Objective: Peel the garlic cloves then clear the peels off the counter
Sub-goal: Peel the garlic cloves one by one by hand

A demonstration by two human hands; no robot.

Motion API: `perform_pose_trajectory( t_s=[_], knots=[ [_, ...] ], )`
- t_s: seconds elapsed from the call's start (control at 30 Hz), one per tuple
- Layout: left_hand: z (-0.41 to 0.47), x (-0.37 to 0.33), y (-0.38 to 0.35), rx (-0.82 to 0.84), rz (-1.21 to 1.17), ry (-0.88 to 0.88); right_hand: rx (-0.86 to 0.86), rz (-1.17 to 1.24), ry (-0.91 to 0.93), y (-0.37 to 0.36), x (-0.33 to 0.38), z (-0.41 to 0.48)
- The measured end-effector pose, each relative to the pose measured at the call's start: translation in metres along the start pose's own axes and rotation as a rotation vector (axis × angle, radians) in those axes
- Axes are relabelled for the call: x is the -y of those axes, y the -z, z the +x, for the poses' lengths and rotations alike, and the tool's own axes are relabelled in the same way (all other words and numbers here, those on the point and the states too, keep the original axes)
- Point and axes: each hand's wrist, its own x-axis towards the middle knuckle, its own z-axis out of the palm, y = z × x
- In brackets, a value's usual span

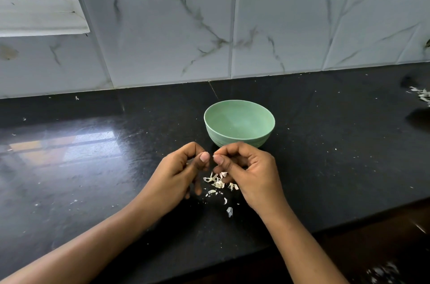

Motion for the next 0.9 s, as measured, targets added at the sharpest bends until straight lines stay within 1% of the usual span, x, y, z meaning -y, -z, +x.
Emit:
perform_pose_trajectory(
  t_s=[0.1,0.17,0.3,0.37,0.43,0.53,0.6,0.73,0.8,0.87,0.9],
  knots=[
    [-0.001,0.004,0.002,-0.019,0.03,0.002,-0.015,0.1,-0.085,0.002,0.004,0.001],
    [0.0,0.007,0.006,-0.035,0.16,-0.074,-0.008,0.121,-0.104,0.003,0.006,0.001],
    [-0.002,0.008,0.009,-0.05,0.511,-0.221,-0.002,0.16,-0.121,0.003,0.008,0.001],
    [-0.001,0.006,0.011,-0.071,0.564,-0.255,-0.01,0.157,-0.121,0.004,0.008,0.001],
    [0.002,0.004,0.016,-0.117,0.508,-0.222,-0.02,0.153,-0.11,0.005,0.007,0.001],
    [0.009,-0.004,0.023,-0.182,0.38,-0.099,-0.051,0.143,-0.087,0.007,0.005,0.001],
    [0.02,-0.012,0.025,-0.178,0.269,-0.03,-0.084,0.141,-0.067,0.011,0.008,0.005],
    [0.068,-0.022,0.016,-0.213,0.06,0.2,-0.226,0.153,-0.025,0.033,0.019,0.029],
    [0.093,-0.018,0.003,-0.219,-0.038,0.316,-0.243,0.084,-0.017,0.046,0.027,0.046],
    [0.107,-0.007,-0.009,-0.198,-0.152,0.417,-0.209,-0.041,-0.054,0.056,0.033,0.062],
    [0.109,-0.002,-0.014,-0.185,-0.173,0.435,-0.176,-0.11,-0.081,0.06,0.034,0.069]
  ],
)
